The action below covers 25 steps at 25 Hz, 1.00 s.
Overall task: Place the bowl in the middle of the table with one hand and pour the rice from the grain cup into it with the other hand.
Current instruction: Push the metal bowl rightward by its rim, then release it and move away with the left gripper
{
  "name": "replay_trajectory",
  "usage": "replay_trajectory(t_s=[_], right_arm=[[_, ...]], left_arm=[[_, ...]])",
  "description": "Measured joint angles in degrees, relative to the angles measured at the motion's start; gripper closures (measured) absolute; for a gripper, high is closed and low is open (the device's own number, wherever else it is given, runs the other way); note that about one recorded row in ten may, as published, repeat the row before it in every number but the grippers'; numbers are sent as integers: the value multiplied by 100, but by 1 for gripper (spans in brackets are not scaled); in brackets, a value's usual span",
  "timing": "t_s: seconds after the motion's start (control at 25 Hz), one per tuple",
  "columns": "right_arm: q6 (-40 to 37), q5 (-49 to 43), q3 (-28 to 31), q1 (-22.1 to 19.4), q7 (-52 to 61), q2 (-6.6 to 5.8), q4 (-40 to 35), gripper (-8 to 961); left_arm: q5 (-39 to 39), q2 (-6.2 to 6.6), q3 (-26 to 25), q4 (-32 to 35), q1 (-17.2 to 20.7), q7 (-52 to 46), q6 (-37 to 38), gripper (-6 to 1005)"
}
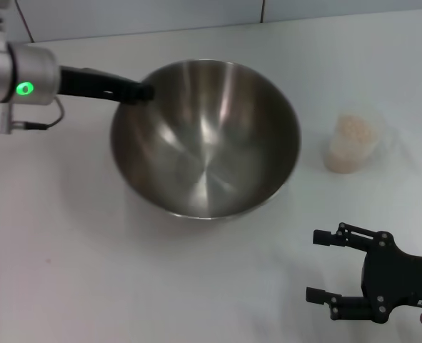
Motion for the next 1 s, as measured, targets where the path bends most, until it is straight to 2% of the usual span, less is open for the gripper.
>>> replay_trajectory(t_s=[0.04,0.08,0.16,0.36,0.6,0.76,0.84,1.0], right_arm=[[2,-1,0,-1,0,0,0,124],[4,-1,0,-3,0,1,0,124],[4,-1,0,-14,0,2,0,124],[9,-1,0,-22,0,10,0,124],[23,-1,0,6,0,32,0,124],[27,-1,23,8,0,37,0,124],[35,8,48,8,0,45,0,124],[187,63,253,4,47,73,44,124]], left_arm=[[14,-28,270,-515,-474,119,-433,958],[14,-28,270,-515,-474,119,-433,958],[27,-31,518,-893,-708,154,-836,958],[26,-30,516,-1036,-702,325,-1115,947],[-31,-29,513,-1043,-652,563,-1091,917],[-103,-31,498,-822,-512,647,-911,897],[-335,-30,487,-508,-296,835,-677,887],[-1008,-14,482,347,315,1365,-70,750]])
